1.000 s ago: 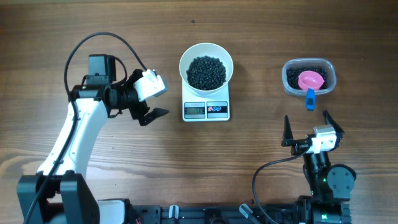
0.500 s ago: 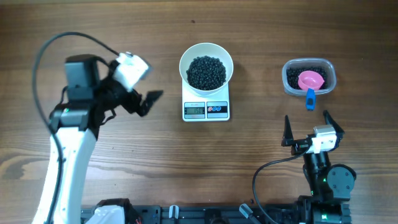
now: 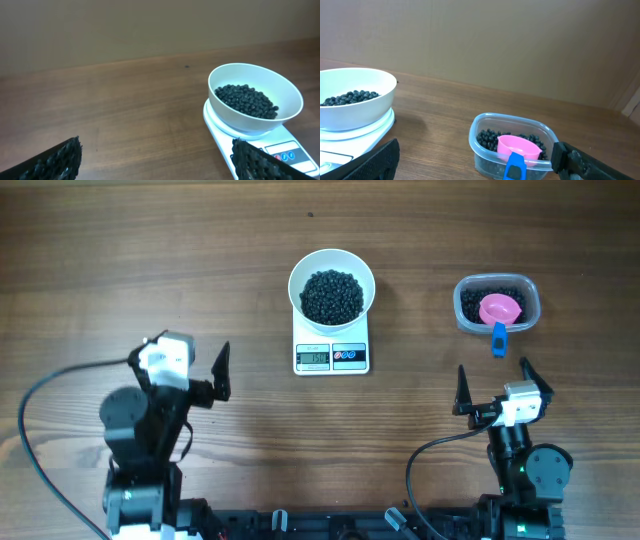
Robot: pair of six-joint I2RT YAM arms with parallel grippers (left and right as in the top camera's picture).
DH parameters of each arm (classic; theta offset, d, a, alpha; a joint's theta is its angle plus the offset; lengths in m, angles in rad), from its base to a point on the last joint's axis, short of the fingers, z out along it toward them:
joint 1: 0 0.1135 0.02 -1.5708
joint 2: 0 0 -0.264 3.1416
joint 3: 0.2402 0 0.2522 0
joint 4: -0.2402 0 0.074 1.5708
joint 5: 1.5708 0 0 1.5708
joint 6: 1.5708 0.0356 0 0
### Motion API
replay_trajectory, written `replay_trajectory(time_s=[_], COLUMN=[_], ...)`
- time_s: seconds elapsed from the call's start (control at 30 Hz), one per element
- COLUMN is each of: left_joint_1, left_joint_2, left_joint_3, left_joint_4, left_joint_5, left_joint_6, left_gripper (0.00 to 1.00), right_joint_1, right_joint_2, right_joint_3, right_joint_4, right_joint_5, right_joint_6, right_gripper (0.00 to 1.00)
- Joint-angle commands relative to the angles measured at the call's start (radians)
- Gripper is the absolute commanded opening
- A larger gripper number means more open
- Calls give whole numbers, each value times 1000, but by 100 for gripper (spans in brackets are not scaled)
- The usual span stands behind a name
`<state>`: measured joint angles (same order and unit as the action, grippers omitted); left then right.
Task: Scoop item into bowl and weigh 150g on scale
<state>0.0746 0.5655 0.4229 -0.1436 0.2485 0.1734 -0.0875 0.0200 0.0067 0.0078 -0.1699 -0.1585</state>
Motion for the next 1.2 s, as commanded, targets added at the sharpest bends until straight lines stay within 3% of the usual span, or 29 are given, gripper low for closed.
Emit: replay_trajectory(time_s=[0.0,0.13,0.43,0.9,1.17], left_joint_1=[16,17,35,35,35], left_joint_2=[-116,-235,-402,-562,-563], left_joint_3=[-103,-189,-333,-414,-416], left_joint_4=[16,21,74,76,107], left_joint_5=[-41,-45,-64,-103,-169], left_joint_6=[-29,-34,-183,-182,-182], left_gripper=[100,100,100,100,100], right_joint_1=[5,5,5,5,5], right_joint_2=[-10,-10,-10,-10,-10], right_joint_3=[-2,-2,-2,-2,-2], right_joint_4=[3,3,3,3,3], right_joint_5=[21,21,21,21,21], right_joint_6=[1,1,1,1,1], right_gripper=[100,100,100,100,100])
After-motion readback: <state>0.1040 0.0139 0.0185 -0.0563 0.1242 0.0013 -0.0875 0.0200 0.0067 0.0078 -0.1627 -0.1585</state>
